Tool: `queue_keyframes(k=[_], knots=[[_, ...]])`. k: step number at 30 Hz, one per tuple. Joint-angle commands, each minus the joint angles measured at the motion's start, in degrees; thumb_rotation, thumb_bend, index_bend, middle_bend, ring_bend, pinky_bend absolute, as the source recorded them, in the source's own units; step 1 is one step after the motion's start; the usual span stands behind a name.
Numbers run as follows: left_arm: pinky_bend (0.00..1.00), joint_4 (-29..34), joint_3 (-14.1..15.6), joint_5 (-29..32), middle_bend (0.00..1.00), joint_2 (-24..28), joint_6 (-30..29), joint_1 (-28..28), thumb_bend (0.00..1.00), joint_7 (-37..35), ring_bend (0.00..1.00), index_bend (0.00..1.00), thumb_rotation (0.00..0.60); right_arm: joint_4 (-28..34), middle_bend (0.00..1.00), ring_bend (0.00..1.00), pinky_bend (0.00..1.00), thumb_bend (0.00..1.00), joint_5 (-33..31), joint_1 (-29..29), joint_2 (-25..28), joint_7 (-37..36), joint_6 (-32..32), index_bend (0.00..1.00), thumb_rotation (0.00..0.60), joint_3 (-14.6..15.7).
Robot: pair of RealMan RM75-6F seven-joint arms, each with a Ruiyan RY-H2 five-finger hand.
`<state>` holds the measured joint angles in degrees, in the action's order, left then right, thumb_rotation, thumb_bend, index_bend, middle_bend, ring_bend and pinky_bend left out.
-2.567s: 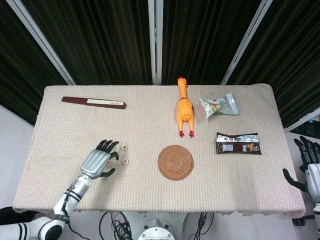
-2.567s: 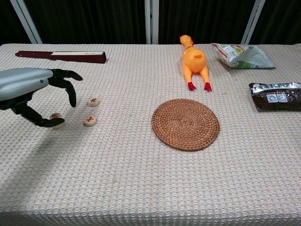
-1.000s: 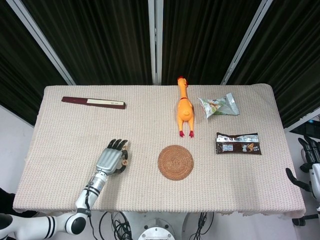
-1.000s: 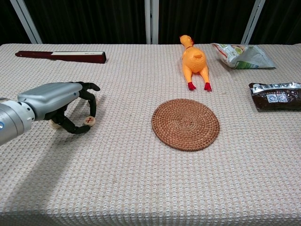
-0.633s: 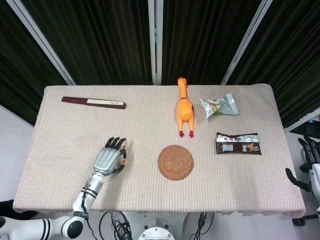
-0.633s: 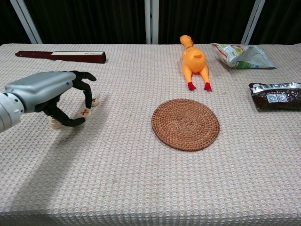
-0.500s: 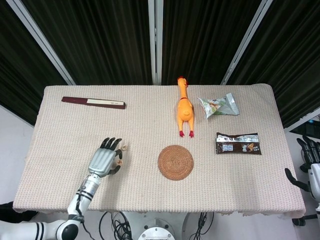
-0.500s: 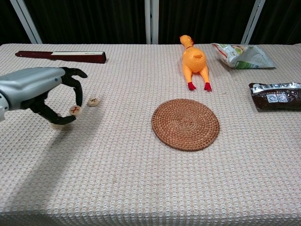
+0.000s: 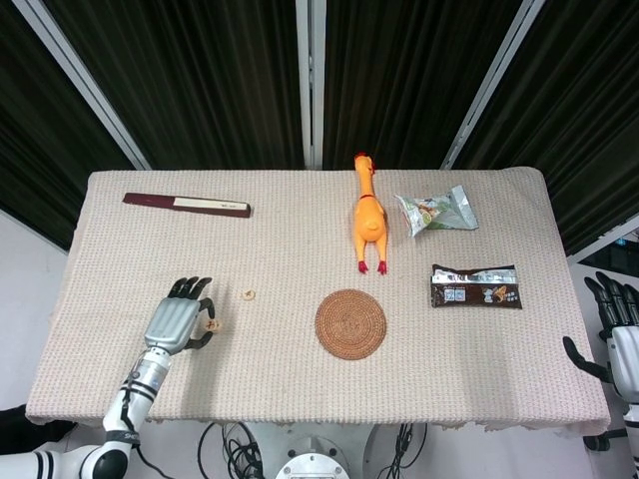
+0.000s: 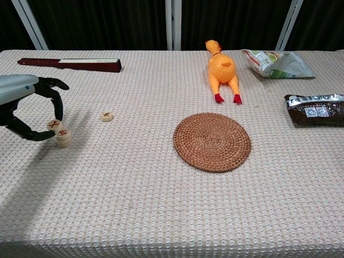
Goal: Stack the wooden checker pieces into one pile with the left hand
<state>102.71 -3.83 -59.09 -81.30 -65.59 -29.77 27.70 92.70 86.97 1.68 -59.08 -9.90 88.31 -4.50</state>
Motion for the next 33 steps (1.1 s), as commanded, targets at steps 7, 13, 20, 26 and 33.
queue_keyframes(k=[7, 13, 20, 26, 33], knots=[[0.00, -1.74, -0.19, 0.87, 0.06, -0.82, 1.99, -0.74, 0.28, -0.89, 0.00, 0.46, 0.600, 0.00, 0.00, 0.00, 0.00, 0.26, -0.40, 0.20, 0.03, 0.03, -0.43, 0.00, 0.600, -0.13], [0.00, -2.28, -0.51, 1.78, 0.06, -1.32, 2.48, -1.28, 0.28, -0.65, 0.00, 0.46, 0.600, -0.04, 0.00, 0.00, 0.00, 0.26, -0.47, 0.13, 0.16, -0.33, -0.34, 0.00, 0.600, -0.17], [0.00, -2.16, -0.51, 2.53, 0.06, -1.35, 2.43, -1.49, 0.28, -0.22, 0.00, 0.46, 0.600, -0.05, 0.00, 0.00, 0.00, 0.26, -0.45, 0.11, 0.19, -0.38, -0.31, 0.00, 0.600, -0.16], [0.00, -2.50, -0.24, 2.96, 0.06, -1.49, 2.96, -1.64, 0.28, -0.46, 0.00, 0.45, 0.600, 0.00, 0.00, 0.00, 0.00, 0.26, -0.40, 0.10, 0.18, -0.29, -0.30, 0.00, 0.600, -0.11], [0.00, -2.26, -0.19, 2.47, 0.06, -1.30, 2.30, -1.49, 0.28, -0.76, 0.00, 0.44, 0.600, 0.04, 0.00, 0.00, 0.00, 0.26, -0.08, -0.21, 0.14, -0.33, 0.47, 0.00, 0.600, -0.09]])
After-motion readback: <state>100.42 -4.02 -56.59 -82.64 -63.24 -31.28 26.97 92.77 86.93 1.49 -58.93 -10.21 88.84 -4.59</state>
